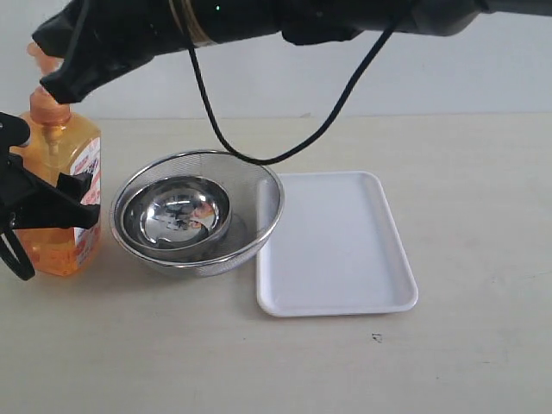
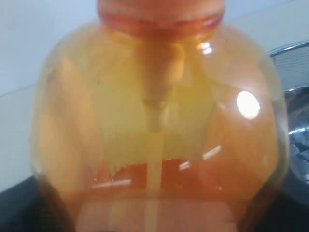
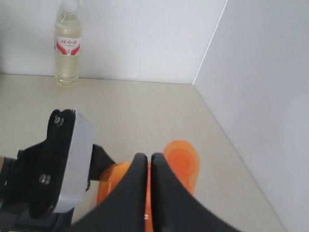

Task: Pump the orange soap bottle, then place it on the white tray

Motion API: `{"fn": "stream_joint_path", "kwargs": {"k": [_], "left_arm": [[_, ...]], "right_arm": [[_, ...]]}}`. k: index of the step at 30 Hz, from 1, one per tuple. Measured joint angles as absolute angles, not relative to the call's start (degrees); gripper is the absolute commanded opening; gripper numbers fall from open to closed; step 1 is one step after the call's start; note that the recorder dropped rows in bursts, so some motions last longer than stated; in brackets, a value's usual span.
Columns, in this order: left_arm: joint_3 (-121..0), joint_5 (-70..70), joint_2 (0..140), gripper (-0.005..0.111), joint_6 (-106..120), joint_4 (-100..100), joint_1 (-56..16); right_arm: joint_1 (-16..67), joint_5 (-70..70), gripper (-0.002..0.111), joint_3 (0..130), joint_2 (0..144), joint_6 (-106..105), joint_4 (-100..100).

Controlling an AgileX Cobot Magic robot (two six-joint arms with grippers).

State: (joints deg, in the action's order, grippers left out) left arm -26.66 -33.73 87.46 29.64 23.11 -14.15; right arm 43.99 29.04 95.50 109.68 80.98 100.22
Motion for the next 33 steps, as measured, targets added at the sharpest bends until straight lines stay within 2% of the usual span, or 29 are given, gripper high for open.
{"fn": "stream_joint_path", "kwargs": {"k": [16, 33], "left_arm": [[-26.7, -33.8, 87.5, 0.005, 29.6, 23.2, -14.1], [-26.7, -33.8, 87.5, 0.005, 29.5, 23.3, -14.1]], "right_arm": [[41.8, 29.3, 0.0, 108.8, 115.2, 81.4, 100.1], [41.7, 34.1, 0.0, 110.5, 120.5, 86.2, 100.1]]}}
